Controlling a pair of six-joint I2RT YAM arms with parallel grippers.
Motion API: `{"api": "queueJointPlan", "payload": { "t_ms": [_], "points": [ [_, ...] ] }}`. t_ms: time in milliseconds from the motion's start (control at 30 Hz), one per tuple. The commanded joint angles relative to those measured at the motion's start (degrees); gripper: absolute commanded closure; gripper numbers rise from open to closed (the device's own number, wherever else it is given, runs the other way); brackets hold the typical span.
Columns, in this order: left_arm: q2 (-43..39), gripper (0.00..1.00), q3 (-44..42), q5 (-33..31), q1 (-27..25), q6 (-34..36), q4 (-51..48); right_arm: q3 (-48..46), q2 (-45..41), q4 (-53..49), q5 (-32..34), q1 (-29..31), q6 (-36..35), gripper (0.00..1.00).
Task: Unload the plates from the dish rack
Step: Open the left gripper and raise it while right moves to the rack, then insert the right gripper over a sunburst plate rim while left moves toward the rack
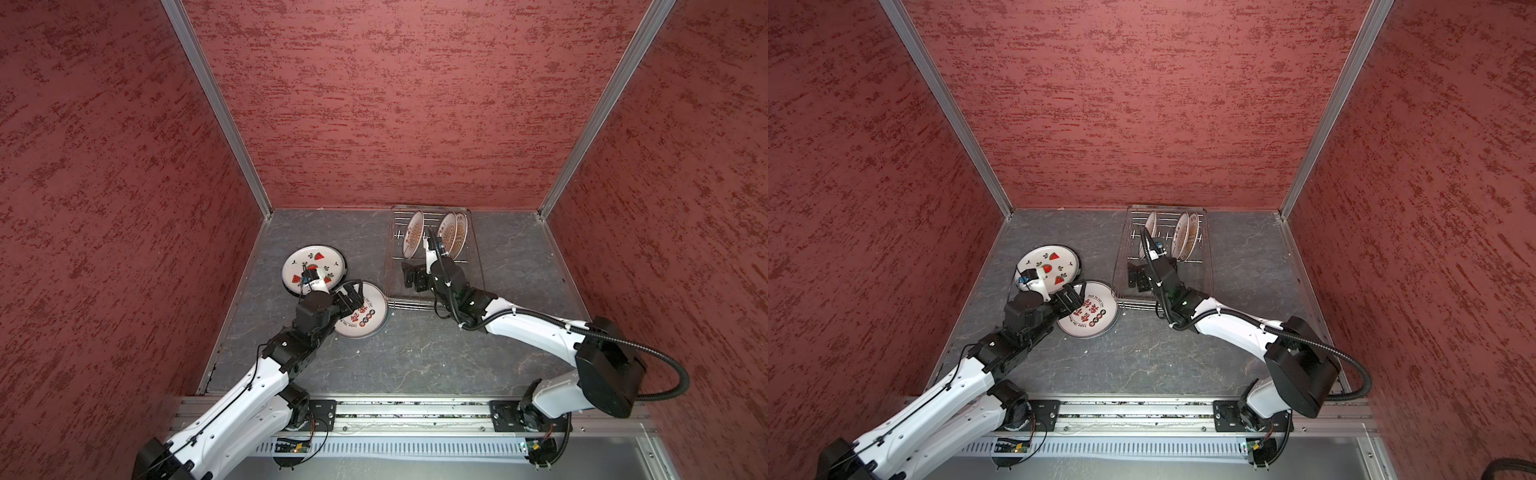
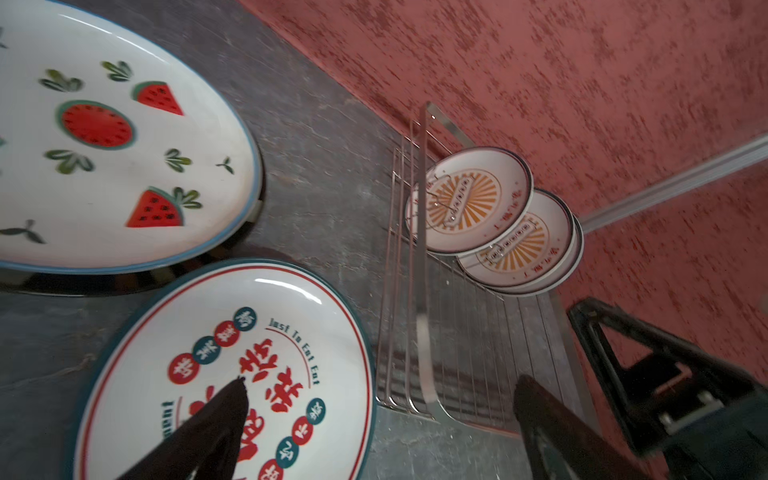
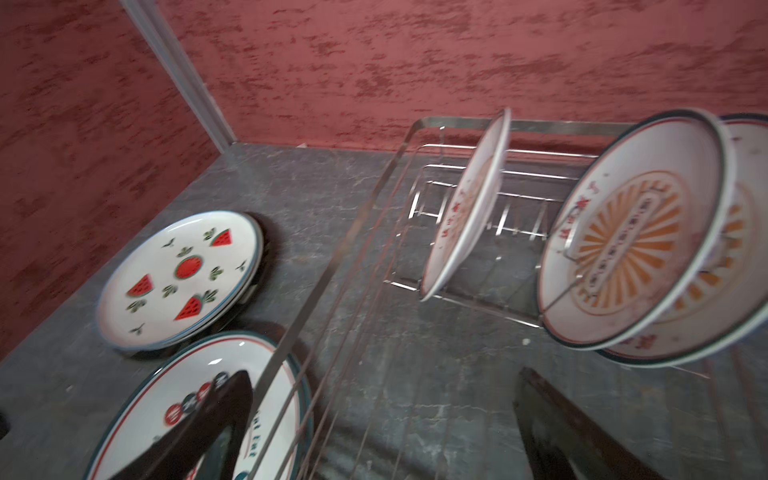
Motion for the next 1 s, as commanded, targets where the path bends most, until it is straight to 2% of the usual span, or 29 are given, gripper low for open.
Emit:
{"api": "queueJointPlan", "payload": {
  "t_ms": [0,100,233,333,567,633,767,867,967],
  "points": [
    [2.15,0.01,2.98,1.72,-2.06,3.97,6.28,3.44,1.38,-1.59,8.95,-1.44,0.95,0.01],
    [5.07,0.01,3.07,6.16,-2.56,7.22,13.42,8.67,3.97,-3.2,5.19,-1.98,-2.02,0.01],
    [9.98,0.01,3.86,9.12,-2.73,7.74,19.13,15.26,8.88,-3.45,7.48,-2.38,-5.33,0.01],
    [14.06,0.01,5.09,11.96,-2.65,7.74,21.08,19.51,12.06,-4.38,9.52,-3.88,-4.28,0.01],
    [22.24,0.01,6.31,20.34,-2.9,6.31,24.65,27.95,20.27,-11.03,9.1,-7.34,-0.71,0.08],
    [24.1,0.01,6.57,20.32,-3.21,5.99,24.41,29.24,21.67,-11.95,9.91,-7.6,-0.28,0.11],
    [25.63,0.01,6.9,16.81,-4.67,6.27,23.67,30.04,22.98,-11.94,7.33,-8.21,-0.36,0.27],
    [26.55,0.01,7.56,12.48,-6.04,6.64,21.78,30.55,23.89,-11.56,6.52,-8.36,-0.8,0.33],
    [28.67,0.01,8.41,11.48,-6.82,6.75,21.55,31.28,25.03,-11.69,6.58,-8.58,-0.96,0.37]
  ]
}}
